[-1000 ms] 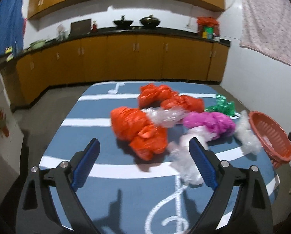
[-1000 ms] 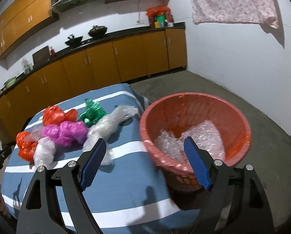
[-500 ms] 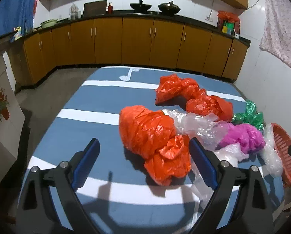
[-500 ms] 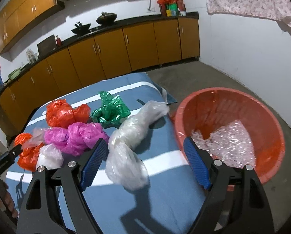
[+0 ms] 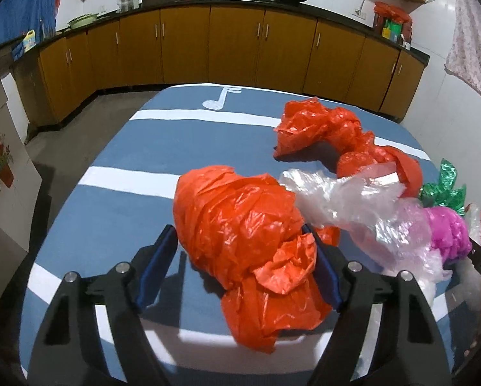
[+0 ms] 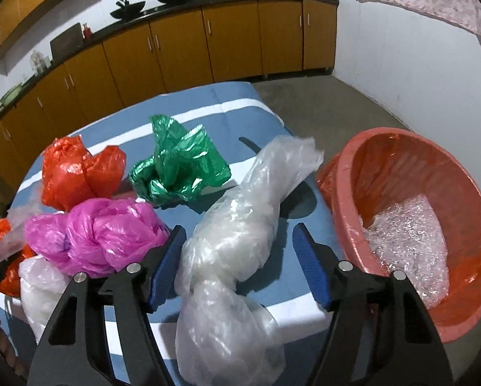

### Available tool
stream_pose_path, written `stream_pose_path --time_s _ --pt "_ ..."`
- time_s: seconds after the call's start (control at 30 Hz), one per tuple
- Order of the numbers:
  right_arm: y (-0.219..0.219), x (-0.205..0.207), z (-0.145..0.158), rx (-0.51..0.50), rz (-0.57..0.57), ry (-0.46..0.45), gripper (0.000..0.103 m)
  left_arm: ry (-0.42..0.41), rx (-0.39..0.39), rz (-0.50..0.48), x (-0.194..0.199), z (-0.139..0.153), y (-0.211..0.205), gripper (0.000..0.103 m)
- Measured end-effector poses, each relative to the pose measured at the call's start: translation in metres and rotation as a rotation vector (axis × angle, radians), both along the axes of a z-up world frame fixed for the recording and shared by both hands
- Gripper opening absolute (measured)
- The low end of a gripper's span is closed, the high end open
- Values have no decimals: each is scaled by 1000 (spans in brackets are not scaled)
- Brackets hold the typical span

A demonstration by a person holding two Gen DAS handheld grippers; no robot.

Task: Collect trash
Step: 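Grasp the clear plastic bag with the right gripper while the left gripper grasps the large red bag, then carry the clear bag and red bag over the orange basket with both grippers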

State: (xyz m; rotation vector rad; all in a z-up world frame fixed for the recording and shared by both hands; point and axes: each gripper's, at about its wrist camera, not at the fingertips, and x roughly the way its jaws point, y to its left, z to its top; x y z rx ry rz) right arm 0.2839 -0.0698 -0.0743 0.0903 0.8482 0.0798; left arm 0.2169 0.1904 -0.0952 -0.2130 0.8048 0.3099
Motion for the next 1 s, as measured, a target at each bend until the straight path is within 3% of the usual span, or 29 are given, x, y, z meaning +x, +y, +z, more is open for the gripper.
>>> stream_pose_path --time_s 0.27,0.37,0.57,0.6,0.73,1.0 --pt "5 7 -6 27 27 39 57 15 19 -20 7 -3 8 77" --pt "5 7 -6 32 35 44 54 17 17 -30 6 -4 10 70" --pt "8 5 -3 23 58 40 44 23 2 -31 6 -5 13 70" --pt "7 3 -3 21 62 36 42 19 -2 -35 5 -5 12 65" --pt "1 -5 0 24 61 20 41 6 -9 -47 2 -3 12 57" --pt "-14 -19 5 52 51 6 41 -36 -22 -55 -14 6 13 54"
